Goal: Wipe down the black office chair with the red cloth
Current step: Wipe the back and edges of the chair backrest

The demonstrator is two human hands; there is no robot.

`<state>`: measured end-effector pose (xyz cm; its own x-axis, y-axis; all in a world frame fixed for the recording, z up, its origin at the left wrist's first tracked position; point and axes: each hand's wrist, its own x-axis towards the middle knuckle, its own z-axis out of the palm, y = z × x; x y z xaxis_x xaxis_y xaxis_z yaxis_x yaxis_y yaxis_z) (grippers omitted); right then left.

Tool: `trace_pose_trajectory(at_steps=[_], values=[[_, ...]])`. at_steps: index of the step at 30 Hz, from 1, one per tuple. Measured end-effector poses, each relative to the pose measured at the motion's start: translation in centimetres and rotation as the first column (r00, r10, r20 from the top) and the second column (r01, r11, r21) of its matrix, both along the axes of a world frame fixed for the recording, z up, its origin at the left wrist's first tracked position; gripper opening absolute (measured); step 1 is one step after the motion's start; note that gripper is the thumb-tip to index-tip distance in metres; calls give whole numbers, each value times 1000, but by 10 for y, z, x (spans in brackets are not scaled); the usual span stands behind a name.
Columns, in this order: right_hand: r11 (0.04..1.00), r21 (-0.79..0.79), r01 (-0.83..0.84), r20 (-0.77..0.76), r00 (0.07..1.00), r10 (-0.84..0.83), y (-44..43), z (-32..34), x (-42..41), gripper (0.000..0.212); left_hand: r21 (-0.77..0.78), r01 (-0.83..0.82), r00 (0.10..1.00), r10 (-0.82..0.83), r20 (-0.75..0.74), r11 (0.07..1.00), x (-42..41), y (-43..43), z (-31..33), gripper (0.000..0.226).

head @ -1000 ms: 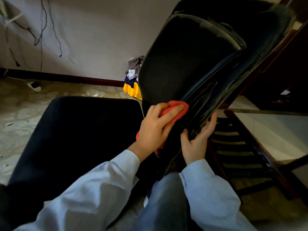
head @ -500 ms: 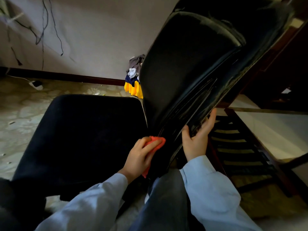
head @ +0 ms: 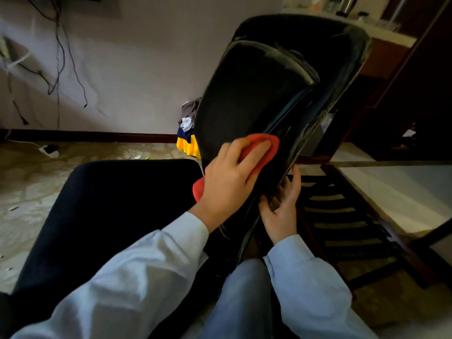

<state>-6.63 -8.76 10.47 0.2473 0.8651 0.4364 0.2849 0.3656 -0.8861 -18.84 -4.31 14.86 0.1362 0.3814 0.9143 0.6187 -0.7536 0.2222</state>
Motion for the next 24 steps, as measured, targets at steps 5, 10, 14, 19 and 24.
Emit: trace_pose_trajectory(at_steps=[5,10,14,19,24], values=[[1000,-25,-15,-36,999,14,-1,1,4,93,34,-135,976,138,-166,990,12,7,10,36],[1000,-12,-4,-11,1000,4,0,-1,3,94,140,-184,937,217,-275,973,5,7,-23,42],[1000,10,-20,-11,1000,20,1,-2,3,89,140,-197,909,235,-345,970,-4,2,-49,43],[1000,5,-15,-1,1000,15,3,-3,4,90,103,-210,823,233,-518,972,-19,-7,-80,50],[1000,-9,12,17,1000,-12,0,0,1,93,-169,-103,936,38,-351,980,-26,-19,-77,39]])
